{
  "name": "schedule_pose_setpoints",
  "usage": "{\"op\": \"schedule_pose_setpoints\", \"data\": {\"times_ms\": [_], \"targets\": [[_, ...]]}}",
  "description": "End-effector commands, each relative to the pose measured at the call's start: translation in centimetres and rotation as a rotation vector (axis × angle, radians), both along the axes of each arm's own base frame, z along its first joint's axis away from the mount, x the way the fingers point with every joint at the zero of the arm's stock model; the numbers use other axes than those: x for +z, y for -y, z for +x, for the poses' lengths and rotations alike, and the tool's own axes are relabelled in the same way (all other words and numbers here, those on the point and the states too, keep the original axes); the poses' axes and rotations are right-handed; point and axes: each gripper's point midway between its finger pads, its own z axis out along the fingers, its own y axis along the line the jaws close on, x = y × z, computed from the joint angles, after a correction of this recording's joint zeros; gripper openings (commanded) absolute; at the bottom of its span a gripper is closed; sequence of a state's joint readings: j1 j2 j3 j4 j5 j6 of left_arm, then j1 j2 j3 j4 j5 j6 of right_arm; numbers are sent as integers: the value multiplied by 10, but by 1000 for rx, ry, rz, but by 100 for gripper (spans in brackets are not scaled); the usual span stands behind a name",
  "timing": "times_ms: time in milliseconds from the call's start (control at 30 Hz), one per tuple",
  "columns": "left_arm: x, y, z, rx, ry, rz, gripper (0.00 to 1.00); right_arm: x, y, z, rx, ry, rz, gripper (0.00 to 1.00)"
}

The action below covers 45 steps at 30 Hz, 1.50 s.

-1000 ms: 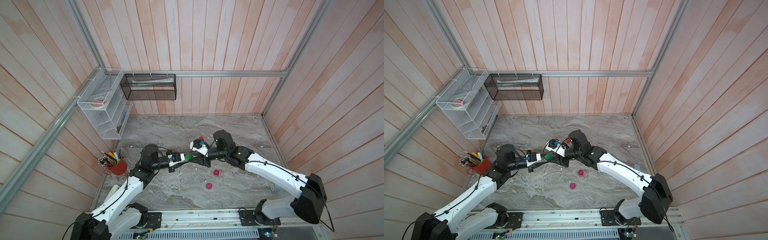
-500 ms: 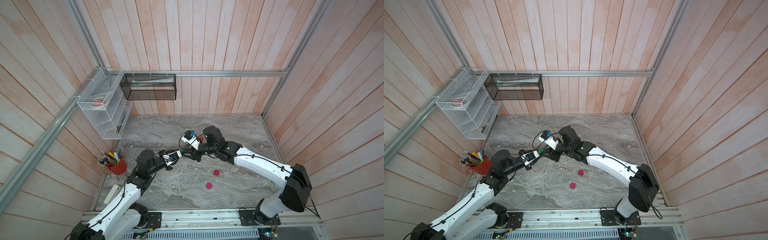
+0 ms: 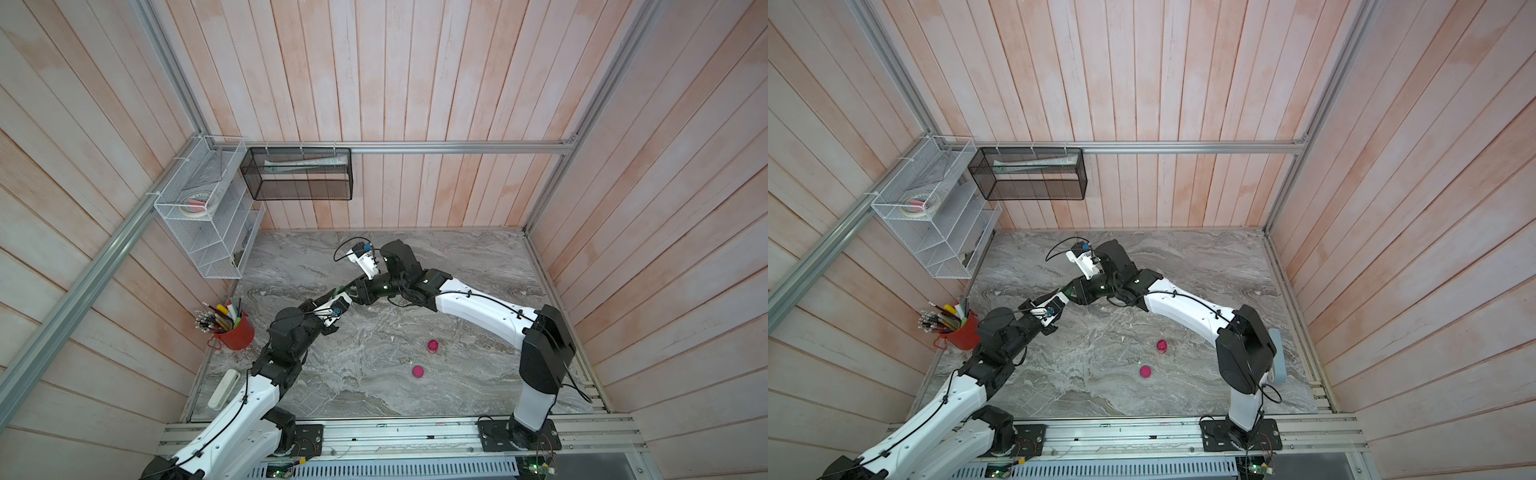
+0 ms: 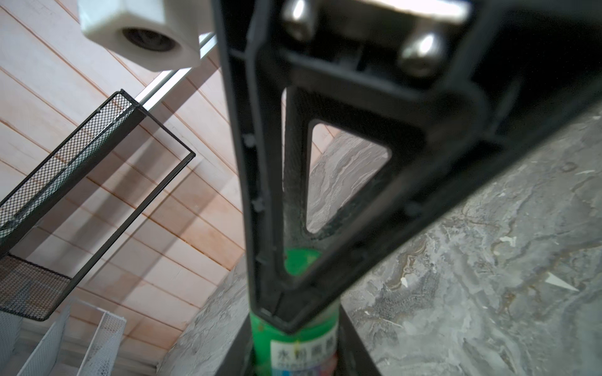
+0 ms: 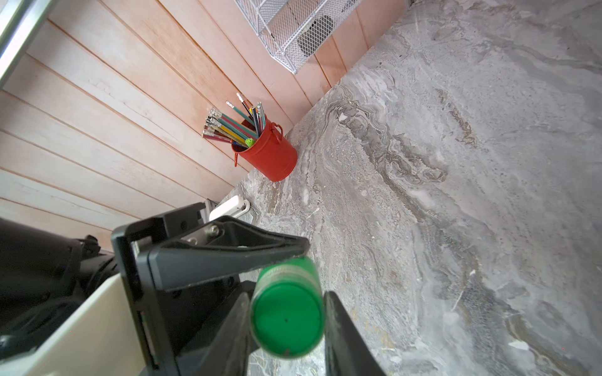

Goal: Close the paint jar lid
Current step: Screw the lid onto the paint jar.

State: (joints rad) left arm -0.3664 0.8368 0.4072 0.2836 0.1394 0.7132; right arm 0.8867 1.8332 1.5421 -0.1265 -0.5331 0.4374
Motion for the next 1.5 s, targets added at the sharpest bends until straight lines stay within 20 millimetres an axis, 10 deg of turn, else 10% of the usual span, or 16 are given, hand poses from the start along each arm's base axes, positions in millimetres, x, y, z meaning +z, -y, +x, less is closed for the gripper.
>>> {"op": "schedule_pose_setpoints", "data": {"times_ms": [0, 267, 700, 1100, 1467], "targets": [[63, 30, -18, -169, 224, -71, 29, -18, -19, -22, 26, -109, -16, 26], [46, 40, -18, -227, 139, -54, 29, 8, 15, -8, -76, 16, 29, 65], [25, 62, -26, -377, 8, -71, 29, 38, 114, -7, -100, 292, 85, 64], [23, 94, -74, -751, -181, -157, 29, 51, 121, -66, 212, 690, 75, 61], [25, 94, -74, -755, -182, -162, 29, 27, 103, -69, 263, 686, -2, 58]]}}
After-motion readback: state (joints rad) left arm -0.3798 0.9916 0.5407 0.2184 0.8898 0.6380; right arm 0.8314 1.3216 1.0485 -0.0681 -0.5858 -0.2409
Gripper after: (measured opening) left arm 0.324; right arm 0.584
